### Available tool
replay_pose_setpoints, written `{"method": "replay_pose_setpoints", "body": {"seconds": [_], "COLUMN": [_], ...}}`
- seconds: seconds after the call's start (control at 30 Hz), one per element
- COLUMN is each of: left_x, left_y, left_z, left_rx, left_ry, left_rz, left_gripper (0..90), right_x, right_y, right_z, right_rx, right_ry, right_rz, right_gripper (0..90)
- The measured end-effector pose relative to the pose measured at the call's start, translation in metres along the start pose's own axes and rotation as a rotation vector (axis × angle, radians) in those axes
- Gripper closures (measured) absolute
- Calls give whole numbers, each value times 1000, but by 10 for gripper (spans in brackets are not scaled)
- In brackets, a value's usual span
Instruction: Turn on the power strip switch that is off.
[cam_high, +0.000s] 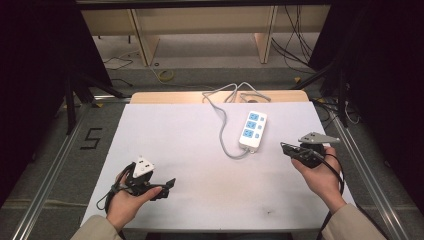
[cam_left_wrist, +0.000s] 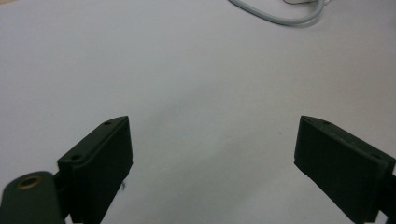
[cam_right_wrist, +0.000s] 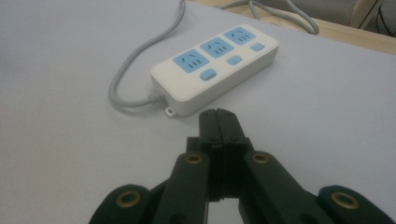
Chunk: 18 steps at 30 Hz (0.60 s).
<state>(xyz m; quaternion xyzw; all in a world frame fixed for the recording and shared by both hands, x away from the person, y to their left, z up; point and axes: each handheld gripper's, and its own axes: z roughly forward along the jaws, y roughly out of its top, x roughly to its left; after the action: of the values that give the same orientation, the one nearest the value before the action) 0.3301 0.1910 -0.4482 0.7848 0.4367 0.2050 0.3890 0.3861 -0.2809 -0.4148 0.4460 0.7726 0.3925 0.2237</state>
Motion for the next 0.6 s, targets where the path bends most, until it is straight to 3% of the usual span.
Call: {"method": "replay_pose_setpoints", "body": {"seconds": [0.6], "left_x": [0], "left_y": [0], "left_z": [0], "left_rx": [1], "left_ry": [0], "left_rz": [1], "left_gripper": [117], "right_x": [-4], "right_y": [16], "right_z": [19], "right_rx": [21], "right_ry": [-14], "right_rz": [-5], "right_gripper": [900]}}
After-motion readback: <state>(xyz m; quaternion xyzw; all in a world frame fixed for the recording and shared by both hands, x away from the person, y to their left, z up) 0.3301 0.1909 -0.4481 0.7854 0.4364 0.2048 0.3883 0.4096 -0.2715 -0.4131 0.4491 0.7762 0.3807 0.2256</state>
